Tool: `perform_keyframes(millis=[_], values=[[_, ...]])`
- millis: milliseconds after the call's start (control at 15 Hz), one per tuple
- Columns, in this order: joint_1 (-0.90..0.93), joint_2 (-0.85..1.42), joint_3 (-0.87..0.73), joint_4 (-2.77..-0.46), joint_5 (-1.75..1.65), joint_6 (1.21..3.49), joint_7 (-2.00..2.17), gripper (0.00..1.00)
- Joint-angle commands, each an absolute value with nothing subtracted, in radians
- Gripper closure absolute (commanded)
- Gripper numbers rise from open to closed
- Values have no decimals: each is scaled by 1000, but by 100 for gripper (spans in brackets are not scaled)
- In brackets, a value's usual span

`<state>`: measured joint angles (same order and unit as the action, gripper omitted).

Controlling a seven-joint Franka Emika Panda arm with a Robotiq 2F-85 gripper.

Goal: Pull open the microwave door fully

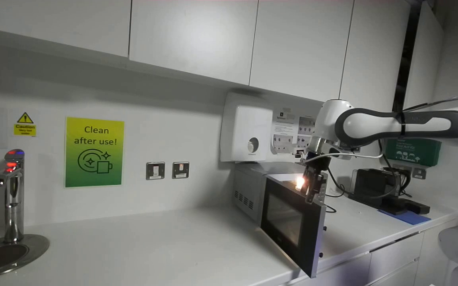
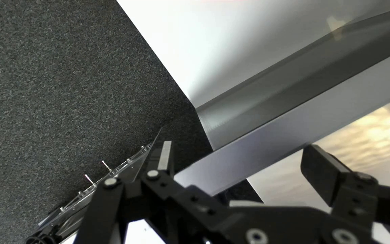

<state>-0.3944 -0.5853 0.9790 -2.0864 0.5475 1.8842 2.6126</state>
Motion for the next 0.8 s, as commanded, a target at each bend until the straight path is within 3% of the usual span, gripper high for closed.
perform_keyframes(millis=[0, 733], values=[[-424, -569, 1007, -2053, 573, 1893, 2614, 0], [-457, -607, 1009, -2021, 552, 1881, 2616, 0]])
